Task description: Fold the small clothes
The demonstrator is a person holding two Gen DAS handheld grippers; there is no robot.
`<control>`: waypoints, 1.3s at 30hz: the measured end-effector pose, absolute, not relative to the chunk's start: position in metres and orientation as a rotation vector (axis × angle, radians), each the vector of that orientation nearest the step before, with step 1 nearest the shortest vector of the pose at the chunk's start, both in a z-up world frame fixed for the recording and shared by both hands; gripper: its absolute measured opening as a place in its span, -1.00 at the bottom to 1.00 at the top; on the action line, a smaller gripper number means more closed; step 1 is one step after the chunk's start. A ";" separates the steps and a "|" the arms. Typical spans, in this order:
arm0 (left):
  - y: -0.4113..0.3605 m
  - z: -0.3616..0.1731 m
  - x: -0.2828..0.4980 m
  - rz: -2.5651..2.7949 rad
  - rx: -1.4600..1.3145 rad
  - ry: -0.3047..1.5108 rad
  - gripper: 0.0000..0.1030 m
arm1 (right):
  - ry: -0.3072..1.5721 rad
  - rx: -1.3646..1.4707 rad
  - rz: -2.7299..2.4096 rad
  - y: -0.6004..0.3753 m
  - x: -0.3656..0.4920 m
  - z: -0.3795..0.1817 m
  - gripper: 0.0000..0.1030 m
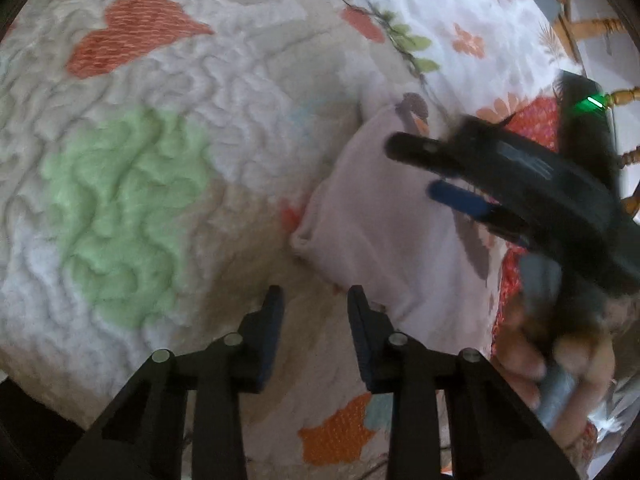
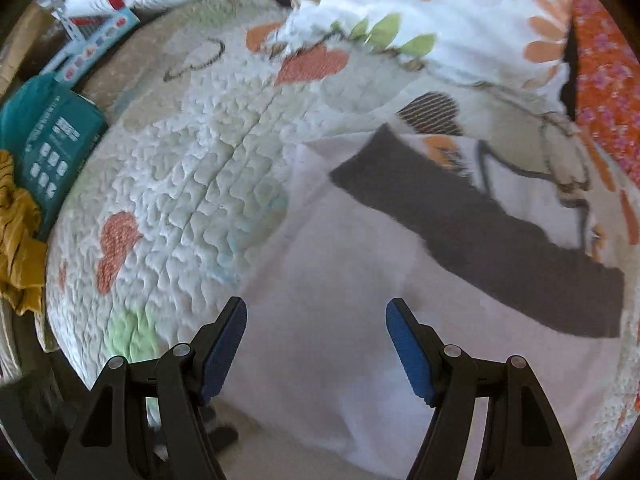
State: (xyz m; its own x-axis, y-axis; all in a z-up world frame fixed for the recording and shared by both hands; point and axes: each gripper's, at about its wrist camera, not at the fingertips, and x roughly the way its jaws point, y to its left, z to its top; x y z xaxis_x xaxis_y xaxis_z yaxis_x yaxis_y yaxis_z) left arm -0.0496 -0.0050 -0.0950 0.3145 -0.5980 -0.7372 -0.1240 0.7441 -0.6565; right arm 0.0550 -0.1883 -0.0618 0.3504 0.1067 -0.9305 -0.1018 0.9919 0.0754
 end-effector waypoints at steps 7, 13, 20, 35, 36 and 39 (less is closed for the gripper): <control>0.041 -0.056 -0.057 -0.283 -0.759 1.047 -0.24 | 1.261 -0.146 0.036 -0.146 0.073 -0.095 0.51; 0.065 -0.045 -0.058 -0.208 -0.793 0.981 -0.12 | 1.216 -0.390 -0.064 -0.119 0.057 -0.112 0.35; 0.047 -0.059 -0.045 -0.198 -0.777 1.047 -0.04 | 1.157 -0.477 -0.138 -0.094 0.049 -0.118 -0.34; 0.038 -0.065 -0.037 -0.157 -0.756 1.090 0.04 | 0.941 0.093 -0.158 -0.307 -0.025 -0.011 -0.91; 0.033 -0.063 -0.036 -0.170 -0.743 1.098 0.04 | 0.934 0.118 -0.188 -0.331 -0.034 -0.009 -0.91; 0.020 -0.055 -0.032 -0.196 -0.700 1.115 0.05 | 0.935 0.202 -0.351 -0.417 -0.072 -0.012 -0.91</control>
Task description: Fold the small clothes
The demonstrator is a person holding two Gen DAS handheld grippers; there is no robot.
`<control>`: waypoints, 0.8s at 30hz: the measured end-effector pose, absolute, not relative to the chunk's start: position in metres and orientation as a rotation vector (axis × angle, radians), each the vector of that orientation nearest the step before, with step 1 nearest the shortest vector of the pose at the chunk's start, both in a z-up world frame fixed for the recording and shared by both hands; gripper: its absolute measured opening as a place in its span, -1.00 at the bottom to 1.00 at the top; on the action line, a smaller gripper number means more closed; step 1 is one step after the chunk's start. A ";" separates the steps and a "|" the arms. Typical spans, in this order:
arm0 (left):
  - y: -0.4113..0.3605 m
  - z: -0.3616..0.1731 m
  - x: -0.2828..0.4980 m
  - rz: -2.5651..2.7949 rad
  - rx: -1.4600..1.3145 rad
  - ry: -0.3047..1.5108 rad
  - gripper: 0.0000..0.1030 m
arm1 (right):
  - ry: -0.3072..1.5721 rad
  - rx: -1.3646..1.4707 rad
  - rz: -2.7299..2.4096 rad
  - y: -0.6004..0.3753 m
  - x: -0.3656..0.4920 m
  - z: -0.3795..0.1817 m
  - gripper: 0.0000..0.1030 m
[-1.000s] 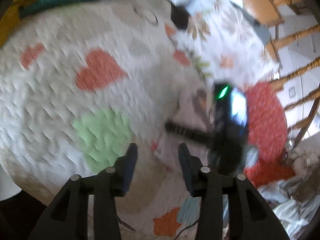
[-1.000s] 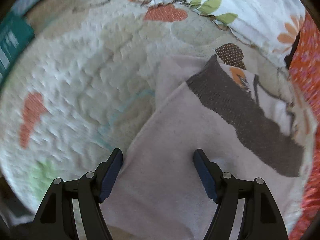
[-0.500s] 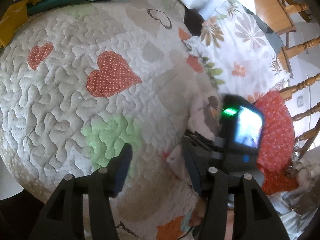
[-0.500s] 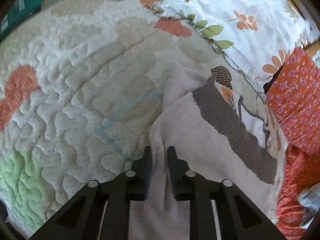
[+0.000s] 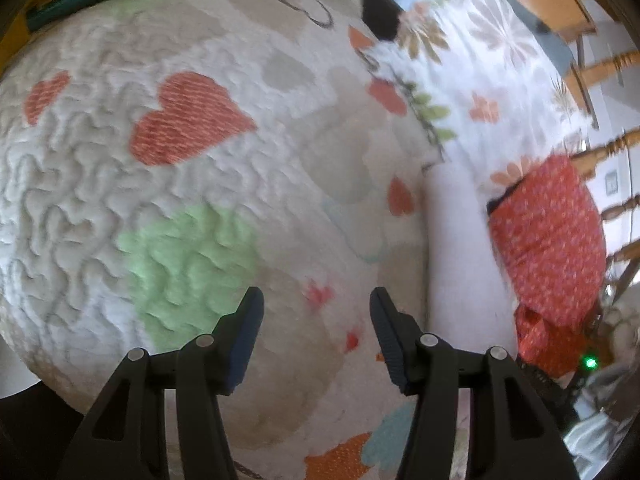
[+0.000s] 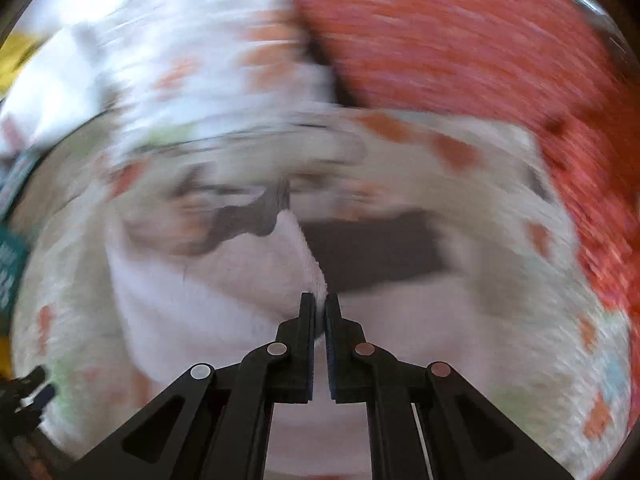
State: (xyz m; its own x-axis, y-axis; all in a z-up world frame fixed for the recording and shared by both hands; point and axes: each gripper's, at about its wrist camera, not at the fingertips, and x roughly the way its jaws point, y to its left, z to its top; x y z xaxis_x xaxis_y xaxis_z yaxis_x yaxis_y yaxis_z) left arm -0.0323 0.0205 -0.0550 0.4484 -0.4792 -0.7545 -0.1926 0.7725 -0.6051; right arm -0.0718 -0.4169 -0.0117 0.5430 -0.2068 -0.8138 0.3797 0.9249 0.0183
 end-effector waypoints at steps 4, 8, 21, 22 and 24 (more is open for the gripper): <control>-0.022 -0.058 -0.023 -0.255 -0.602 1.137 0.07 | 1.037 0.339 -0.435 -0.496 -0.100 -0.045 -0.87; -0.054 -0.044 -0.003 -0.275 -0.435 1.094 0.08 | 0.968 0.408 -0.401 -0.509 -0.120 -0.038 -0.80; -0.070 -0.035 0.019 -0.316 -0.405 1.116 0.25 | 0.973 0.165 -0.072 -0.427 -0.015 -0.027 0.17; -0.068 -0.037 0.019 -0.311 -0.406 1.120 0.25 | 0.994 0.135 -0.070 -0.424 -0.006 -0.036 0.17; -0.062 -0.042 0.023 -0.293 -0.423 1.134 0.25 | 1.040 0.121 -0.048 -0.423 0.004 -0.051 0.15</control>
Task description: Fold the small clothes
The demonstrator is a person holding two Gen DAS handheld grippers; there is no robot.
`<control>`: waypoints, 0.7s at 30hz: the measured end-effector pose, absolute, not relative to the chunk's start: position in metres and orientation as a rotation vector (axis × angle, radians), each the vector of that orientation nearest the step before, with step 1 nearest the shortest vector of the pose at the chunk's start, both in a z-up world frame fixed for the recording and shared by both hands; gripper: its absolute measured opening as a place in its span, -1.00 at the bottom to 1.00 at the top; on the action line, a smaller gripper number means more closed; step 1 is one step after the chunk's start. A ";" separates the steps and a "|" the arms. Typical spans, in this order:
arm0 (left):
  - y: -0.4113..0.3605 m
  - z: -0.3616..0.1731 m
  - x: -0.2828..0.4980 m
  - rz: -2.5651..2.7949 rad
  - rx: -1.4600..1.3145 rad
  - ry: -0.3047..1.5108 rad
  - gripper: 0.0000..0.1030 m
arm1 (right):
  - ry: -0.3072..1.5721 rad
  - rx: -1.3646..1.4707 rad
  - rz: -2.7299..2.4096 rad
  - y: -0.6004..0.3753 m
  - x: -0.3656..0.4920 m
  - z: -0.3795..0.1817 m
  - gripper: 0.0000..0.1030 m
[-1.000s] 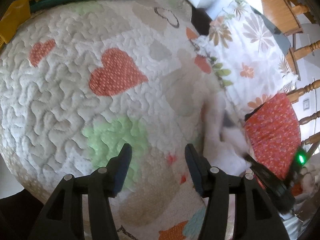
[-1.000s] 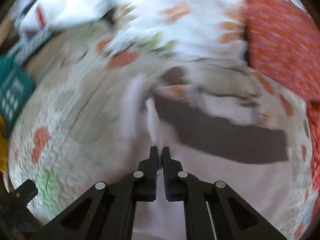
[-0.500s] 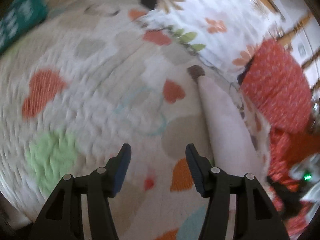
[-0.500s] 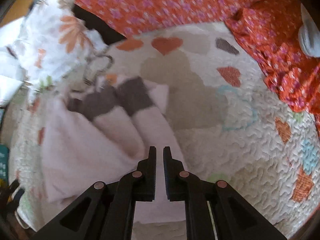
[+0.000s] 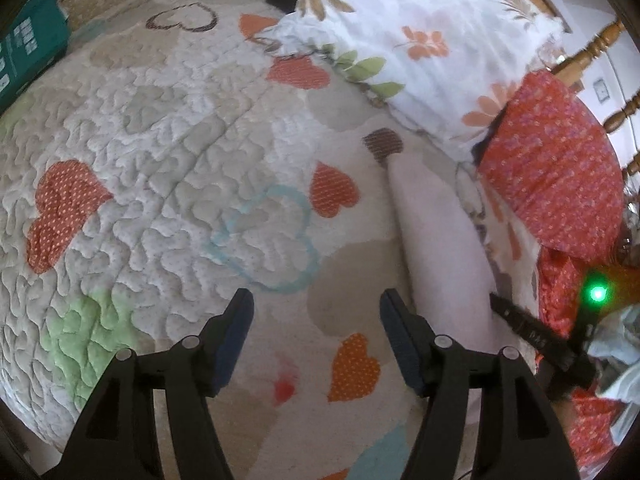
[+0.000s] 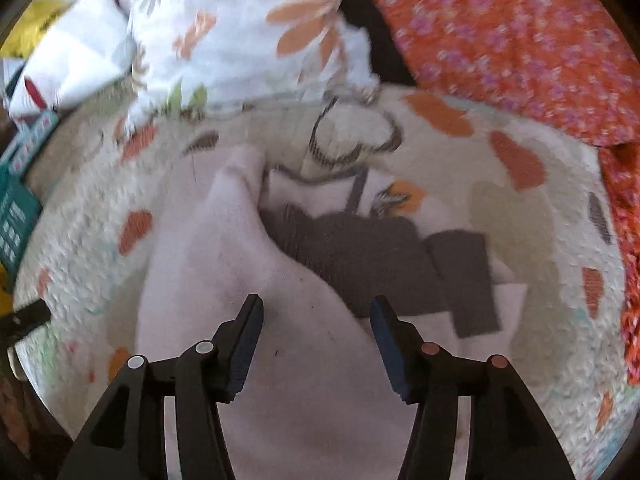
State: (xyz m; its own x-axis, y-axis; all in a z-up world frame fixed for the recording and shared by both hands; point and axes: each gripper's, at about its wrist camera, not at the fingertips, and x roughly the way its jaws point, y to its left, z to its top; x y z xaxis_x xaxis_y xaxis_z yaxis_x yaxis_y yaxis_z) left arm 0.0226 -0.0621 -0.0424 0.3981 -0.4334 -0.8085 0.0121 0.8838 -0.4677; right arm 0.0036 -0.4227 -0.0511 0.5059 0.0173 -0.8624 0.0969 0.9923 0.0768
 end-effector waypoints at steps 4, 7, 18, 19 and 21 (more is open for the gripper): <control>-0.061 -0.048 0.026 -0.285 -0.448 1.152 0.25 | 1.067 0.252 0.065 -0.424 -0.008 -0.061 -0.83; -0.071 -0.050 0.022 -0.305 -0.438 1.162 0.25 | 0.985 0.343 0.099 -0.428 -0.033 -0.040 -0.86; -0.106 -0.053 0.008 -0.373 -0.377 1.207 0.25 | 0.908 0.452 -0.272 -0.520 -0.166 -0.028 -0.86; -0.108 -0.054 0.009 -0.374 -0.375 1.209 0.25 | 0.946 0.454 -0.296 -0.523 -0.171 -0.042 -0.85; -0.111 -0.056 0.008 -0.377 -0.370 1.216 0.25 | 0.974 0.462 -0.324 -0.526 -0.174 -0.054 -0.84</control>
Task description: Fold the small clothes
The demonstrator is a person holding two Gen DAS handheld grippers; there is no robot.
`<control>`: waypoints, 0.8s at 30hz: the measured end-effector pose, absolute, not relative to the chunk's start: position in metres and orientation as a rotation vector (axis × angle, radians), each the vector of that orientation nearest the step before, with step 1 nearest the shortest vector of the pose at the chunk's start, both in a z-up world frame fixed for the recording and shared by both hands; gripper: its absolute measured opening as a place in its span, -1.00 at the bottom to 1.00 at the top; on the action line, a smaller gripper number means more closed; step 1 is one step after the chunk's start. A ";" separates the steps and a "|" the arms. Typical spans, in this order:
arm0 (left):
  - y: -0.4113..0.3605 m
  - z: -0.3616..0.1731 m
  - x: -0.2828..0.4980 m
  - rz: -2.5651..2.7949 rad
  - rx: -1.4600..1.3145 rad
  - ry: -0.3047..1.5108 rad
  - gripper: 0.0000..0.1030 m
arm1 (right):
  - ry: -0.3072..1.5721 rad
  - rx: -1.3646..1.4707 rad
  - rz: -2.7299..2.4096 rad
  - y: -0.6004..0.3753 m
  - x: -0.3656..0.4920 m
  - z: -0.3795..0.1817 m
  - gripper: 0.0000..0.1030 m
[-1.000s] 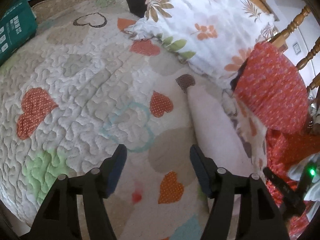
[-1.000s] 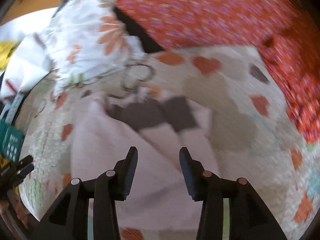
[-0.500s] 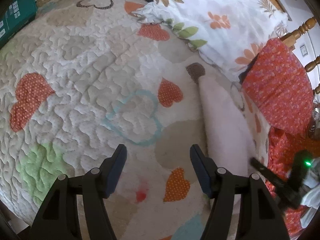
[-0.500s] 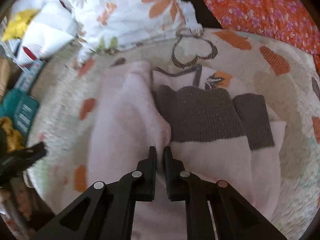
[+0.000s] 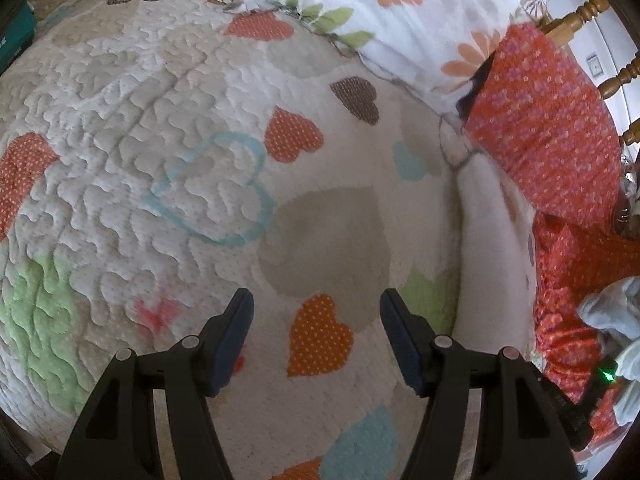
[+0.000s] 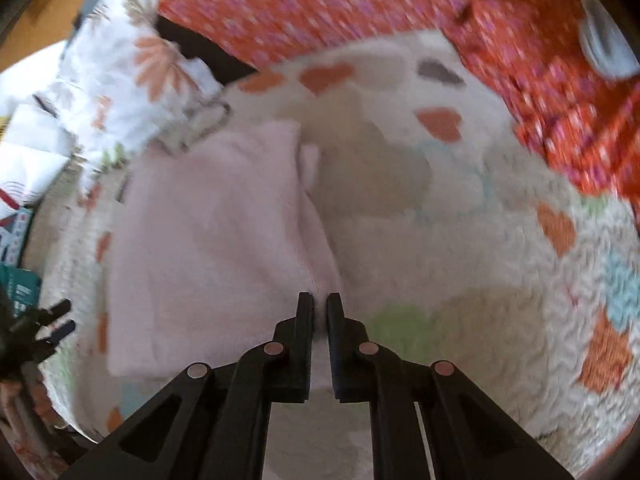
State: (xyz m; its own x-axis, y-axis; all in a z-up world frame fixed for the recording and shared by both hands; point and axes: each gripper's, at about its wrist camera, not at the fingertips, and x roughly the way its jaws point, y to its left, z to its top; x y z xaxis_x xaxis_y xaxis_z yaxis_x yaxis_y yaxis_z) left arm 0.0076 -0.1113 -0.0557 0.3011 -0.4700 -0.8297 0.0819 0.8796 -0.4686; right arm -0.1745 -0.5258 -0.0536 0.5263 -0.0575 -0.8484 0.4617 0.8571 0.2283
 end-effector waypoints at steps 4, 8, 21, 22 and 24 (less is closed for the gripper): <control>-0.115 -0.057 0.008 -0.379 -0.368 1.223 0.25 | 0.888 0.518 -0.318 -0.528 -0.189 -0.041 -0.36; -0.114 -0.057 0.010 -0.375 -0.378 1.224 0.26 | 0.821 0.524 -0.260 -0.513 -0.201 -0.021 -0.16; -0.105 -0.076 0.008 -0.341 -0.426 1.285 0.30 | 0.952 0.576 -0.194 -0.494 -0.162 -0.076 -0.84; -0.106 -0.076 0.009 -0.344 -0.429 1.286 0.30 | 0.962 0.591 -0.170 -0.494 -0.161 -0.075 -0.84; -0.108 -0.072 0.011 -0.343 -0.421 1.271 0.30 | 0.948 0.551 -0.204 -0.497 -0.165 -0.066 -0.85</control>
State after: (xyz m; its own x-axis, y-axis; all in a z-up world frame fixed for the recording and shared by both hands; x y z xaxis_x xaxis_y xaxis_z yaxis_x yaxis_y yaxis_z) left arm 0.0115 -0.1081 -0.0719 0.2625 -0.4714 -0.8419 0.0162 0.8746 -0.4846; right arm -0.1653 -0.4966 -0.0656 0.5764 0.0710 -0.8141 0.3997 0.8444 0.3567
